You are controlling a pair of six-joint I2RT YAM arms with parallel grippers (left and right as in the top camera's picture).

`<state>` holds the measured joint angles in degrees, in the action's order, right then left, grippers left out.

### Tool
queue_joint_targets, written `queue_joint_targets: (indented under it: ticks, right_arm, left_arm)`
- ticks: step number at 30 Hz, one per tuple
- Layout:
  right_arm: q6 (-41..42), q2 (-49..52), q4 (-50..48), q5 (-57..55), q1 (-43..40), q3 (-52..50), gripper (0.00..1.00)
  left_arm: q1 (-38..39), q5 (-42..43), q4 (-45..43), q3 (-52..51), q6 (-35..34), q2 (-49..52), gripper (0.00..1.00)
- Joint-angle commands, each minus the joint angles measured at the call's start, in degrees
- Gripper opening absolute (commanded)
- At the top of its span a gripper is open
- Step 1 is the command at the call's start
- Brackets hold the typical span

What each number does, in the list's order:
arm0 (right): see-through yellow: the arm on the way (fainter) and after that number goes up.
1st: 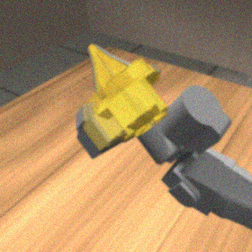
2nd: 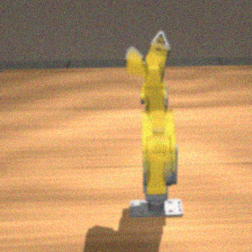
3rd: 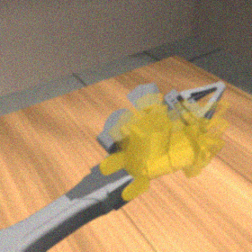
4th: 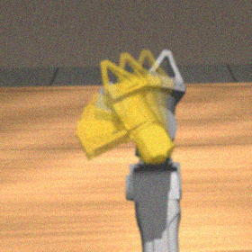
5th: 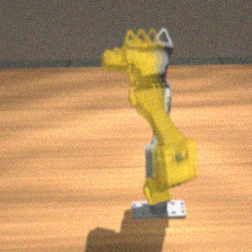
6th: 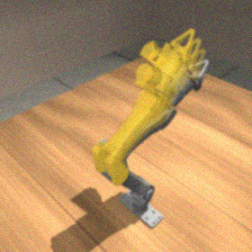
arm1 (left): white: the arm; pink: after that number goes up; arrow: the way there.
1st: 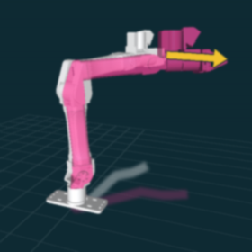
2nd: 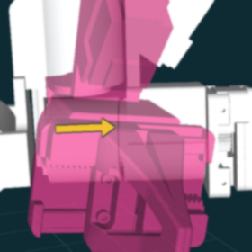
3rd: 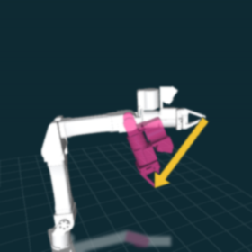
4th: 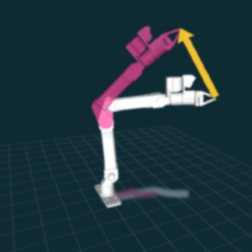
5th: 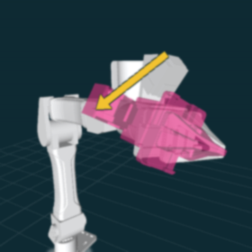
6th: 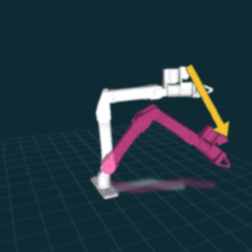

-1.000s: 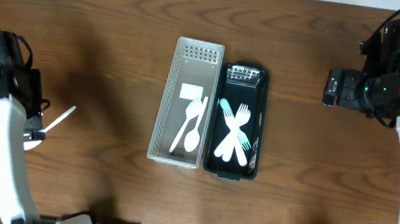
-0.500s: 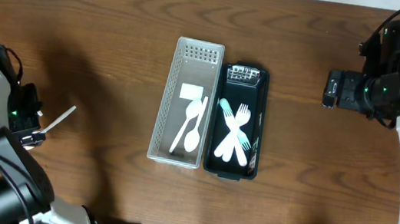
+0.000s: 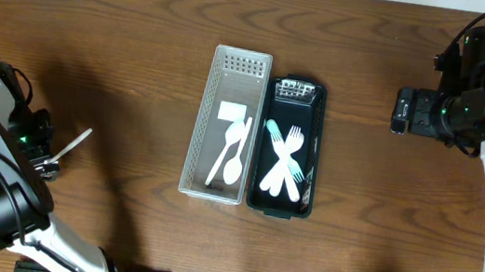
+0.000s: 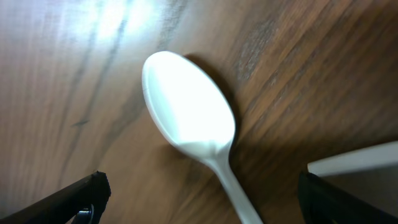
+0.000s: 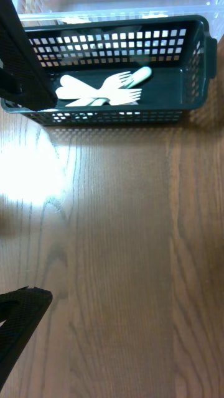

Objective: Pack container
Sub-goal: 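Move the left gripper to the diagonal white spoon and grasp it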

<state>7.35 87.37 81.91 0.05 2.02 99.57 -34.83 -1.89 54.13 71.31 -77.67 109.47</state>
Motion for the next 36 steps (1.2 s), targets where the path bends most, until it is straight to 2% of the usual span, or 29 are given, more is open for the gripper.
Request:
queue_joint_targets:
  ticks: [1, 8, 21, 32, 36]
  right_arm:
    - [-0.61, 0.02, 0.28, 0.2, -0.24, -0.33, 0.94]
    - [-0.61, 0.02, 0.5, 0.2, -0.24, -0.33, 0.94]
    - [-0.61, 0.02, 0.37, 0.2, -0.24, -0.33, 0.94]
    - [-0.76, 0.02, 0.17, 0.2, -0.24, -0.33, 0.94]
    - [-0.79, 0.02, -0.02, 0.2, -0.24, -0.33, 0.94]
  left_arm:
    - [-0.31, -0.7, -0.42, -1.05, 1.16, 2.01, 0.99]
    - [-0.28, -2.01, -6.1, -2.01, 7.39, 3.48, 0.97]
    - [-0.11, -1.84, -13.42, -8.63, 7.37, 3.58, 0.97]
    - [-0.13, 4.09, -14.82, -11.04, 9.25, 3.58, 0.92]
    - [-0.13, 8.9, -15.89, -11.04, 12.46, 3.58, 0.89]
